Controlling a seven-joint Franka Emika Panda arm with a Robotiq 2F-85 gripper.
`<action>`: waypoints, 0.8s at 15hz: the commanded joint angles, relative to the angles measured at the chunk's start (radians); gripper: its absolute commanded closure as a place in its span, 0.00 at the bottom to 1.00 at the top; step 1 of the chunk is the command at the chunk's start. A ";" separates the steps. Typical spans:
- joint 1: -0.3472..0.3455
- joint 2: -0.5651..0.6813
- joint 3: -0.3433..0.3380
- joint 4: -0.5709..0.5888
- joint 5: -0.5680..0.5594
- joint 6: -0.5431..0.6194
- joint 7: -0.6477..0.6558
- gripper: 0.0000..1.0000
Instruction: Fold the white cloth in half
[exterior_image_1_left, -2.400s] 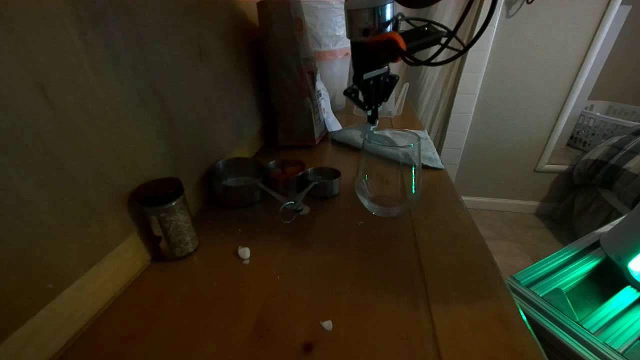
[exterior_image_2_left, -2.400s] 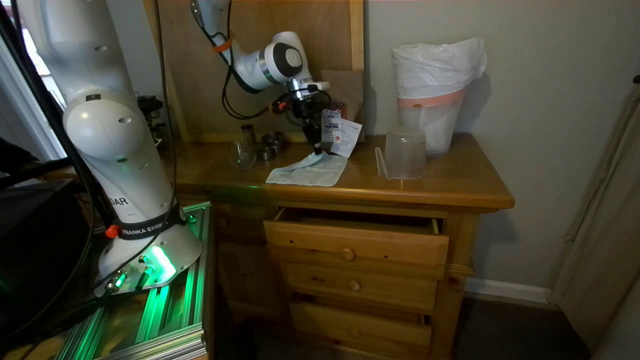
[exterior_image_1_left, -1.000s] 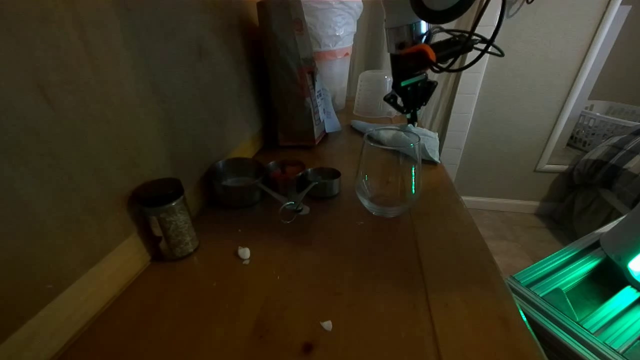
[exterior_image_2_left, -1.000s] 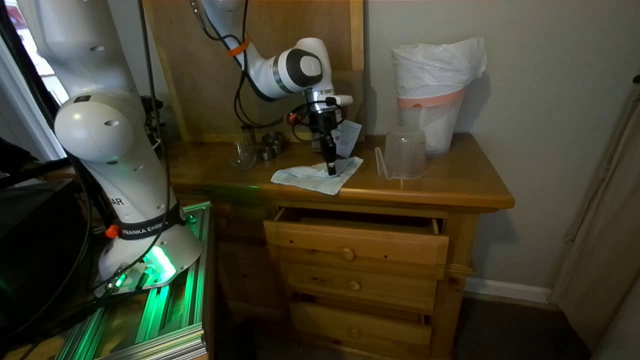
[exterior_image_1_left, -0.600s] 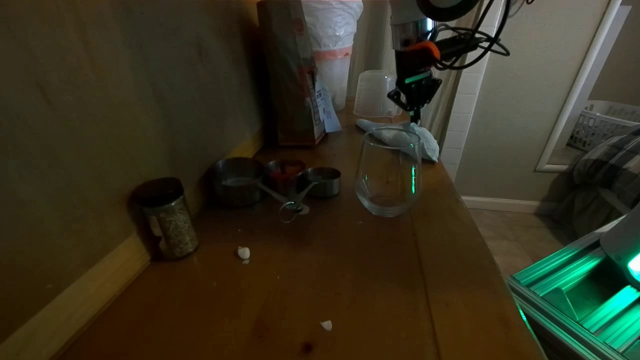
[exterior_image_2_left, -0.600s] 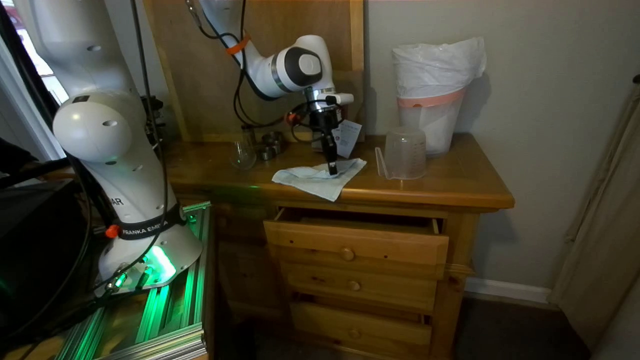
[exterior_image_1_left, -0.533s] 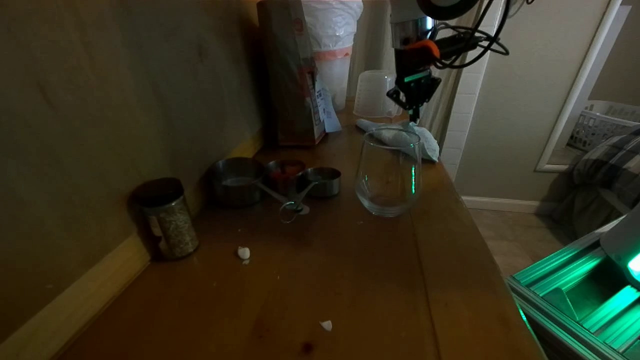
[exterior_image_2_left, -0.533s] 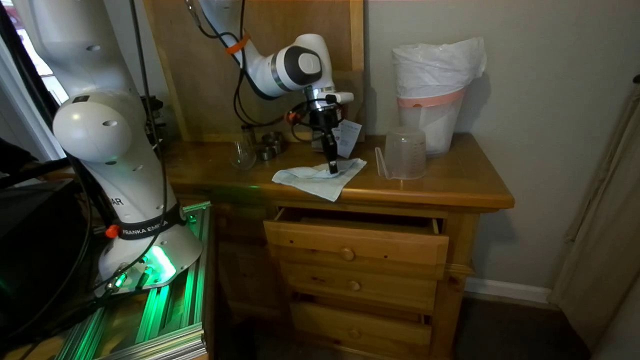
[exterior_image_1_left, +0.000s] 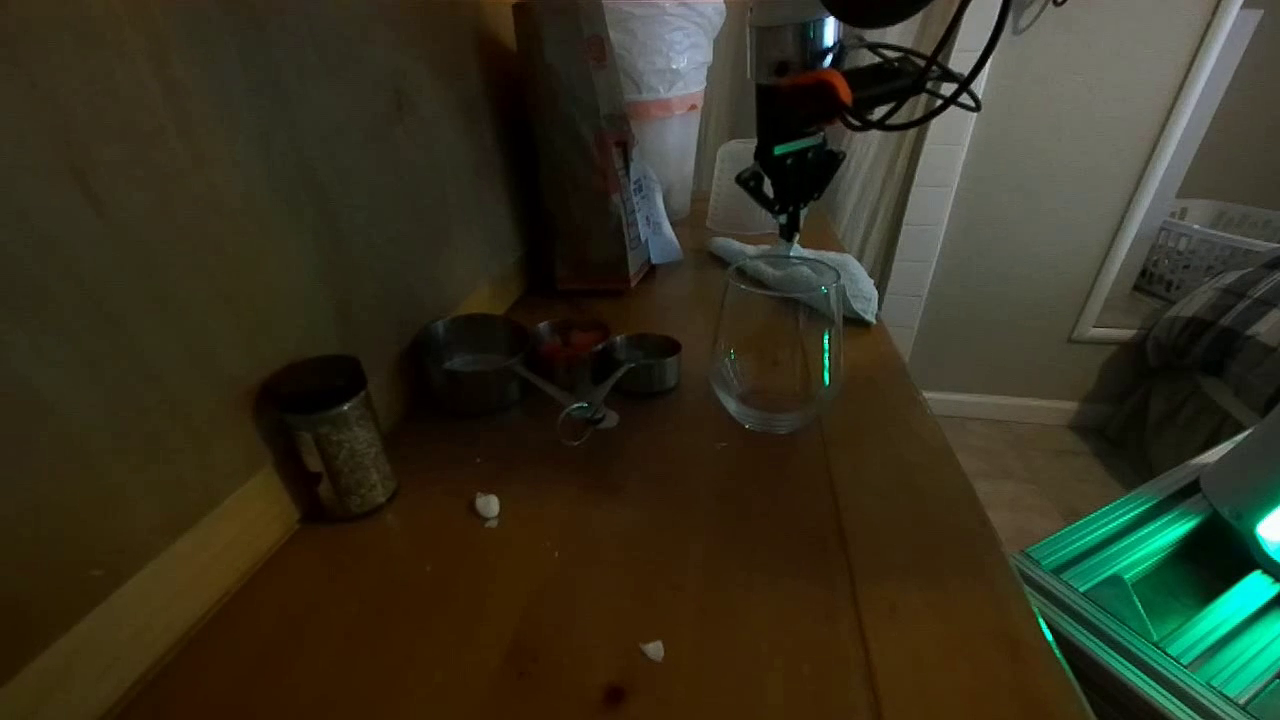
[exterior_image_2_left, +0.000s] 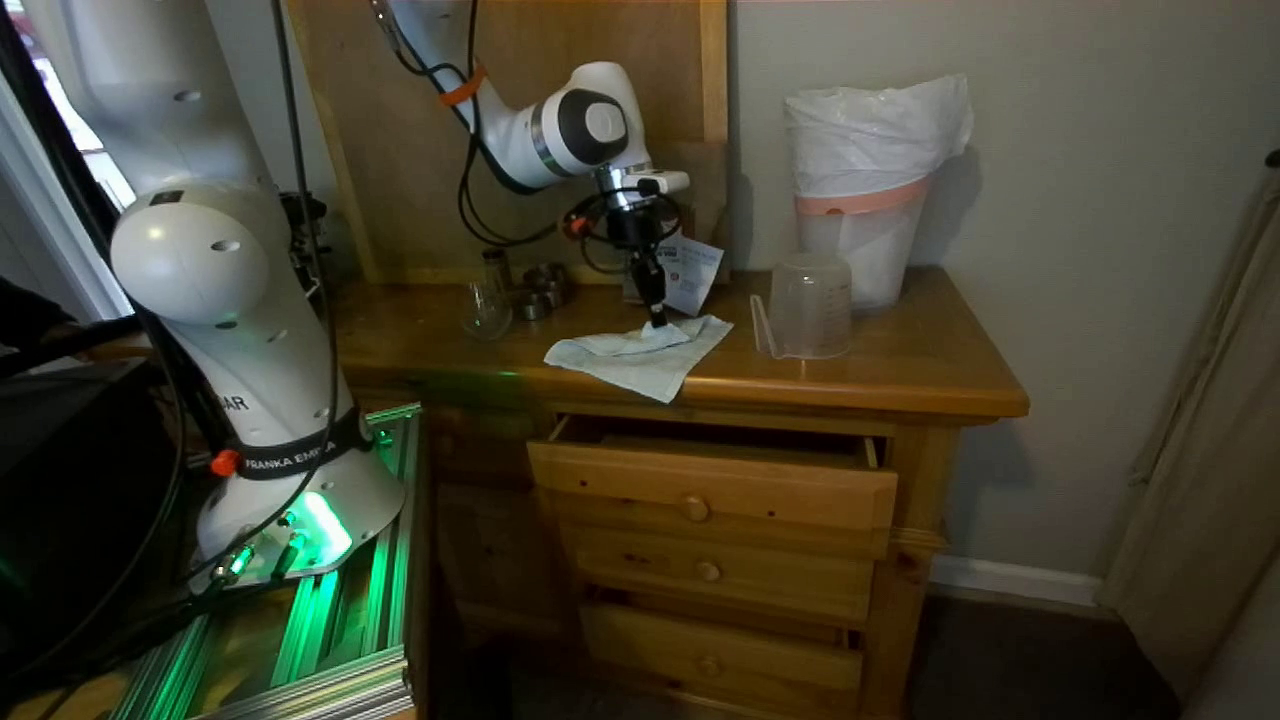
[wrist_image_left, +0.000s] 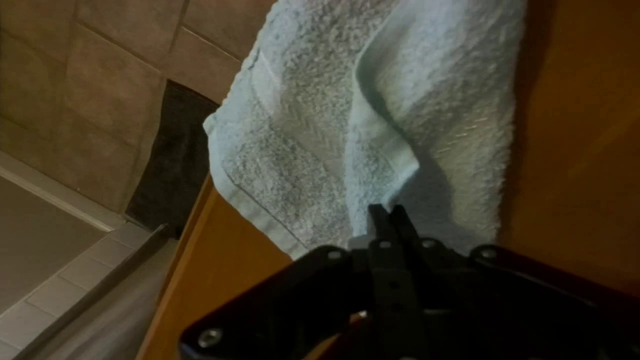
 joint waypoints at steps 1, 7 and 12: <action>0.021 0.005 0.023 0.015 0.023 0.006 -0.008 0.98; -0.001 -0.039 -0.001 -0.007 -0.012 -0.028 0.012 0.98; -0.035 -0.093 -0.026 -0.030 0.002 -0.031 0.007 0.98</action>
